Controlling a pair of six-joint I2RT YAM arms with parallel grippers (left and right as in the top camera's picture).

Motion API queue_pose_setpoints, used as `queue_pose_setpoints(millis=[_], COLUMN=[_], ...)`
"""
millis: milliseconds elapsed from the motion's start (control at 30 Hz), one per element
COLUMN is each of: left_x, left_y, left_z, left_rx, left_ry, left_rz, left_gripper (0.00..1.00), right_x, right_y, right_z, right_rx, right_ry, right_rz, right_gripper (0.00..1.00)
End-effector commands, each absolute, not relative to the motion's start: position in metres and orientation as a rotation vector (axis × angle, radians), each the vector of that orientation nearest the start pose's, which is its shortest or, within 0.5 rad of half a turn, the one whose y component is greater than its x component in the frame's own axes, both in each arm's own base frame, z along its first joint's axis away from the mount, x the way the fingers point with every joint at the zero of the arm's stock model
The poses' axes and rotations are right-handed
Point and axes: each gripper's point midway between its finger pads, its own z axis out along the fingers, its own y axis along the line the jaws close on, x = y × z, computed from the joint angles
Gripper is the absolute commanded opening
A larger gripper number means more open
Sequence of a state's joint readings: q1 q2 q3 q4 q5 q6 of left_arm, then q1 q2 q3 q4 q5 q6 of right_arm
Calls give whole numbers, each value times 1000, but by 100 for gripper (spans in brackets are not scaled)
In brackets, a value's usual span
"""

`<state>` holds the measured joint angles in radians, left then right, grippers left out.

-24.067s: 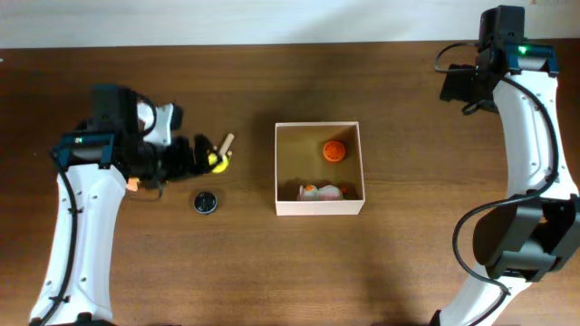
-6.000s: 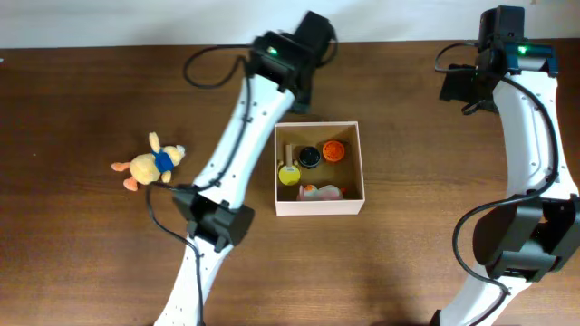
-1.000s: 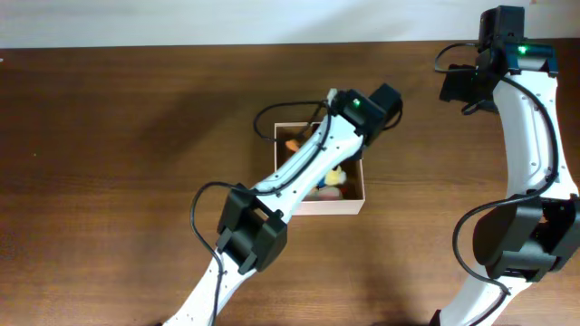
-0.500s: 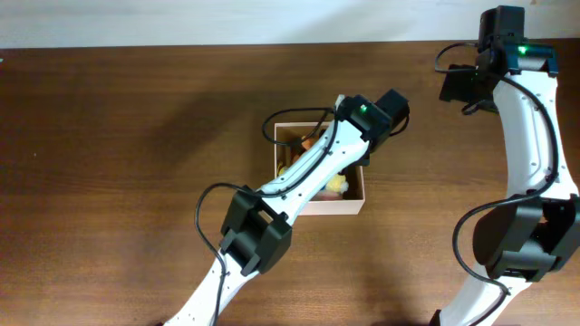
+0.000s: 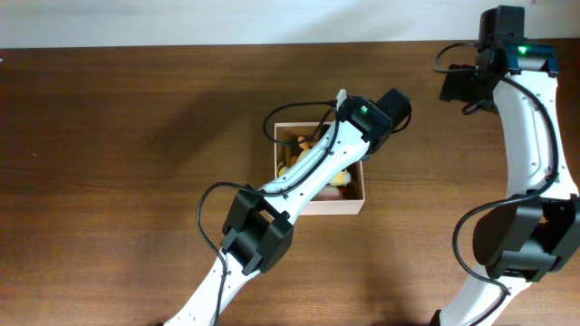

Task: Pack container
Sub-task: 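Push the duck down into the box and open the left gripper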

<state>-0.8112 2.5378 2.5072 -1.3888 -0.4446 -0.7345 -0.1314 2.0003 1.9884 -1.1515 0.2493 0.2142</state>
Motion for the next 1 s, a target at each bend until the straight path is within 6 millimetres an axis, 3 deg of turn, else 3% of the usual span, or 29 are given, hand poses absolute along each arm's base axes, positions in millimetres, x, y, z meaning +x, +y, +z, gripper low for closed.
queue_pose_setpoints(millis=[0, 267, 900, 933, 967], left_x=[426, 449, 426, 426, 426], left_y=[-313, -310, -309, -310, -311], left_z=[92, 97, 86, 86, 86], left_rx=[21, -49, 2, 3, 3], left_ry=[2626, 2570, 2674, 2674, 2672], left_rz=[380, 329, 350, 348, 344], left_gripper=[2, 2, 2, 6, 37], right_x=[460, 460, 460, 460, 460], right_y=[-108, -108, -108, -108, -108], right_z=[187, 187, 187, 187, 187], right_rx=[566, 565, 566, 566, 565], right_ry=[2655, 2655, 2655, 2655, 2655], right_rz=[-322, -322, -322, -322, -322], right_gripper=[99, 99, 99, 99, 99])
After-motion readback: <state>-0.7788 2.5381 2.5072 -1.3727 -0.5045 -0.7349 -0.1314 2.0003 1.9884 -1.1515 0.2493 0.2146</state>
